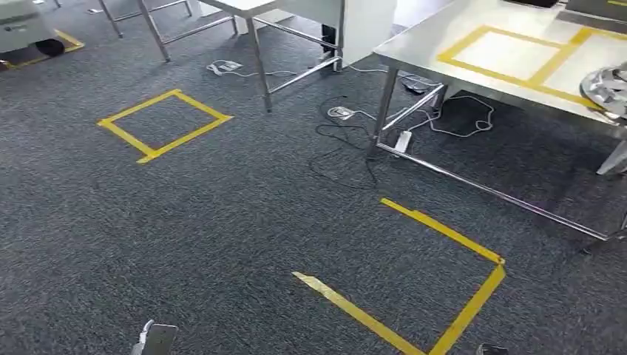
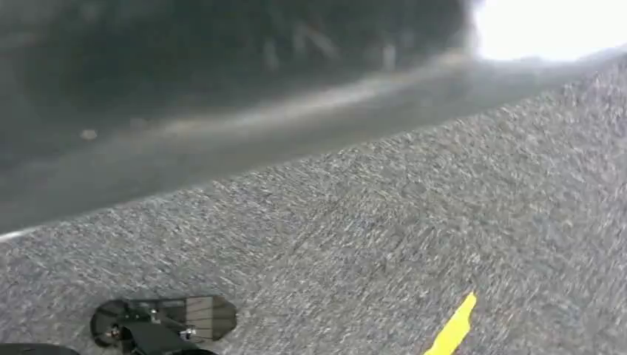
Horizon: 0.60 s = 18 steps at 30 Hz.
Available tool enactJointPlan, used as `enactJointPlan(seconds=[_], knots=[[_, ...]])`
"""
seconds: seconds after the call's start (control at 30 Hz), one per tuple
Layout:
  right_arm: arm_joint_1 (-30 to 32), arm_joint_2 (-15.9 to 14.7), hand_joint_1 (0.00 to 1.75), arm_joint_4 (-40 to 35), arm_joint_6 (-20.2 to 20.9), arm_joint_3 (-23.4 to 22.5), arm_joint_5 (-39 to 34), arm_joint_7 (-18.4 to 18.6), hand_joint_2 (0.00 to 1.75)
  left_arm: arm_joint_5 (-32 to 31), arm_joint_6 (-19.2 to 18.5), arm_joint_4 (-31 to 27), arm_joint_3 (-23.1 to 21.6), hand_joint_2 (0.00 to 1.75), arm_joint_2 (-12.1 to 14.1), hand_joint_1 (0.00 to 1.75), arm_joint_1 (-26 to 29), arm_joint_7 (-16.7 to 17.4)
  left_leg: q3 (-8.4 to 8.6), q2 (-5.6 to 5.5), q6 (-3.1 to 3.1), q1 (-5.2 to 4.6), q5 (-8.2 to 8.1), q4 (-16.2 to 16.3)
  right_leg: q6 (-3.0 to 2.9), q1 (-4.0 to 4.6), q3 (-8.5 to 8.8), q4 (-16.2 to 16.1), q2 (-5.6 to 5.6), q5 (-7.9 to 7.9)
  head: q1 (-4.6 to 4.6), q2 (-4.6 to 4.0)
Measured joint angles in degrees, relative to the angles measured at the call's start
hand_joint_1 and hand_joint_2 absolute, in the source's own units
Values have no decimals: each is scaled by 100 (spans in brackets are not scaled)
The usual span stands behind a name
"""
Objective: Take the parts from the cabinet and place them on the table.
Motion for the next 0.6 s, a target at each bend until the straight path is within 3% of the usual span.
enactJointPlan(seconds=[0.07,0.1,0.13,0.17,0.2,0.23,0.3,0.33,0.37,0.4,0.43,0.47,0.5,0.53,0.6], knots=[[10,-2,0,7,7,-7,9,-2,0,-9,2,-37,-2,0,-11,0,4,0,-87,-143,-78,32,38,8,-12,8,27,-36,-111,-16,-2,0],[5,0,0,7,7,-9,7,0,0,-11,4,-42,-2,0,-13,0,24,0,-117,-222,-132,52,78,-1,-45,31,32,-18,-179,2,-13,0],[4,2,0,7,7,-9,9,0,0,-13,7,-42,-2,0,-7,0,45,0,-146,-311,-168,45,100,4,-87,-3,35,-48,-261,36,-15,0],[-1,7,0,9,7,-9,15,0,0,-13,9,-50,-2,0,-2,0,62,0,-159,-183,-173,40,33,66,-114,-27,49,-77,-377,62,-9,0],[1,-2,0,9,7,-11,13,-2,0,-15,15,-55,-2,0,-11,0,60,0,-256,136,-202,17,-155,270,-142,-20,49,-84,-440,68,-73,0],[16,-4,0,9,9,-11,18,-2,0,-15,39,-59,-2,0,-11,0,42,0,-461,364,-241,32,-426,722,-155,-2,43,-81,-555,66,-107,0],[33,-4,0,9,9,-15,46,-2,0,-15,92,-70,-2,0,-15,0,33,0,-881,520,-283,65,-834,1652,-167,22,30,-76,-775,54,-101,0],[28,-4,0,9,9,-17,57,-2,0,8,83,-70,-2,0,-15,0,48,0,-964,536,-296,78,-869,1865,-166,25,26,-74,-865,52,-101,0],[19,-4,0,9,9,-22,68,-2,0,50,42,-70,0,0,-15,0,68,0,-895,544,-300,89,-769,1793,-164,27,28,-74,-945,47,-101,0],[9,-4,0,9,11,-28,79,-2,0,61,9,-72,4,0,-13,0,83,0,-706,560,-293,93,-561,1467,-156,30,36,-73,-1021,39,-103,0],[1,-4,0,9,18,-42,96,-2,0,52,7,-92,9,0,-11,0,96,0,-410,608,-270,90,-314,948,-146,33,54,-73,-1096,28,-101,0],[-5,-4,0,9,29,-50,105,-2,0,37,11,-109,9,0,-11,0,99,0,-89,767,-231,74,-108,403,-128,35,80,-74,-1160,12,-103,0],[-7,-4,0,9,40,-55,114,-7,0,28,31,-131,9,0,-17,0,88,0,87,1083,-186,17,-156,93,-100,68,89,-69,-1220,-11,-100,0],[-5,-4,0,9,44,-61,129,-11,0,17,48,-136,9,0,-24,0,67,0,84,1049,-137,-4,-151,39,-66,94,83,-46,-1271,-37,-103,0],[-16,-4,0,9,48,-68,158,-11,0,20,61,-151,9,0,-31,0,92,0,41,935,-98,-19,-155,61,-28,94,112,-66,-1395,-37,-99,0]])
